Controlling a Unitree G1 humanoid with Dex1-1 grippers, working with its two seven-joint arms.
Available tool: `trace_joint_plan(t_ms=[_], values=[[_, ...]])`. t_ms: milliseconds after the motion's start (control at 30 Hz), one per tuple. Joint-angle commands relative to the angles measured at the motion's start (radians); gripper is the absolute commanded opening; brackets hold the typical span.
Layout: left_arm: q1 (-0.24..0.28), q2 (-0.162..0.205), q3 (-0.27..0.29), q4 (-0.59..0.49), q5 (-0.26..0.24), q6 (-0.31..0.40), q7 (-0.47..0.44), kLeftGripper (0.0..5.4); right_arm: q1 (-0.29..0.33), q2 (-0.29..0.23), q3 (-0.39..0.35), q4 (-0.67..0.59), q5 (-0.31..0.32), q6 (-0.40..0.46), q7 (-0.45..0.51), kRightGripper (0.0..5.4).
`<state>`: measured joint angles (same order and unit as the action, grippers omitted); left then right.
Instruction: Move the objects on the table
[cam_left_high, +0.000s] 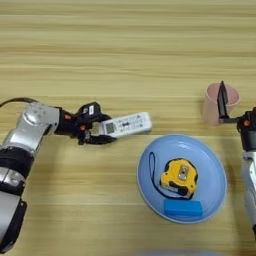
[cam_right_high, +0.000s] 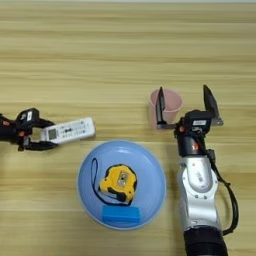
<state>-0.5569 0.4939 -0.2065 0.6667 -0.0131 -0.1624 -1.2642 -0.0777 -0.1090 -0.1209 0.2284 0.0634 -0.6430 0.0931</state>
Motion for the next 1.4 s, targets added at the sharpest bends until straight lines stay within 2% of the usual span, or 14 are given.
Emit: trace_joint_plan(t_ms=[33, 200, 267, 433, 800, 1133, 1233, 1400], values=[[0.031, 0.029, 0.007, -0.143, -0.033, 0.047, -0.019, 2.86, 0.001, 0.004, 0.001, -0.017, -0.004, 0.003, -0.006, 5.40], [0.067, 0.031, -0.014, -0.295, -0.053, 0.103, -0.027, 2.86, 0.001, 0.005, 0.004, -0.019, -0.007, 0.002, -0.006, 5.40], [0.078, 0.020, -0.039, -0.354, -0.052, 0.126, -0.033, 2.86, 0.002, 0.006, 0.005, -0.019, -0.008, 0.000, -0.007, 5.40], [0.076, -0.010, -0.103, -0.405, -0.030, 0.151, -0.033, 2.86, 0.003, 0.007, 0.008, -0.021, -0.008, -0.004, -0.006, 5.40], [0.029, -0.081, -0.193, -0.372, 0.008, 0.152, 0.012, 2.86, 0.004, 0.010, 0.017, -0.022, -0.012, -0.005, -0.006, 5.40], [-0.014, -0.145, -0.229, -0.285, 0.053, 0.107, 0.070, 2.86, 0.003, 0.013, 0.023, -0.020, -0.019, -0.007, -0.008, 5.40], [-0.028, -0.158, -0.250, -0.243, 0.092, 0.067, 0.094, 2.86, 0.003, 0.014, 0.023, -0.019, -0.021, -0.008, -0.009, 5.40], [-0.040, -0.184, -0.274, -0.177, 0.124, 0.034, 0.106, 2.86, 0.004, 0.017, 0.024, -0.021, -0.023, -0.008, -0.012, 5.40]])
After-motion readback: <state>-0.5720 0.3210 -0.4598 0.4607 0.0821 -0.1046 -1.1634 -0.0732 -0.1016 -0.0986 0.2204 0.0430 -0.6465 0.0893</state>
